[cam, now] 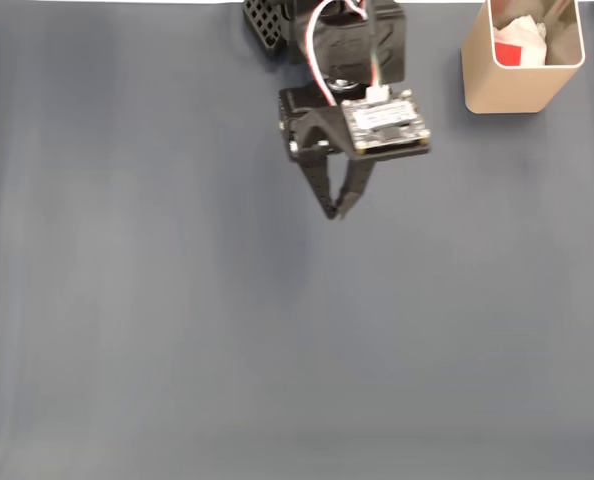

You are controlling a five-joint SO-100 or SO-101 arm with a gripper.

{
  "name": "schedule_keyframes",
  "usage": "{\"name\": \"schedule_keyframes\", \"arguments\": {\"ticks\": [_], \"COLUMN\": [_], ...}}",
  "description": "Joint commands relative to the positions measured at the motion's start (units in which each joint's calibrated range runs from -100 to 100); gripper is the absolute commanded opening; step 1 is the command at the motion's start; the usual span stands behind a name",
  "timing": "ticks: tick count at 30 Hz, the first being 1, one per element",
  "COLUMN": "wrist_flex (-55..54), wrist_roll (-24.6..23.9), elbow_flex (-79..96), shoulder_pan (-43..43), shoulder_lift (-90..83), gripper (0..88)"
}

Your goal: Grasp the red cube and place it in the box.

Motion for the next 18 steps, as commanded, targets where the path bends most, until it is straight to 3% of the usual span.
{"name": "schedule_keyframes", "arguments": {"ticks": [1,18], "wrist_flex": [-1.9,-3.7], "wrist_roll": [0.3,0.4], "elbow_flex": [3.1,27.6], "shoulder_pan": [2.6,7.2], "shoulder_lift": [-4.1,-23.7], "gripper": [0.2,0.2]}}
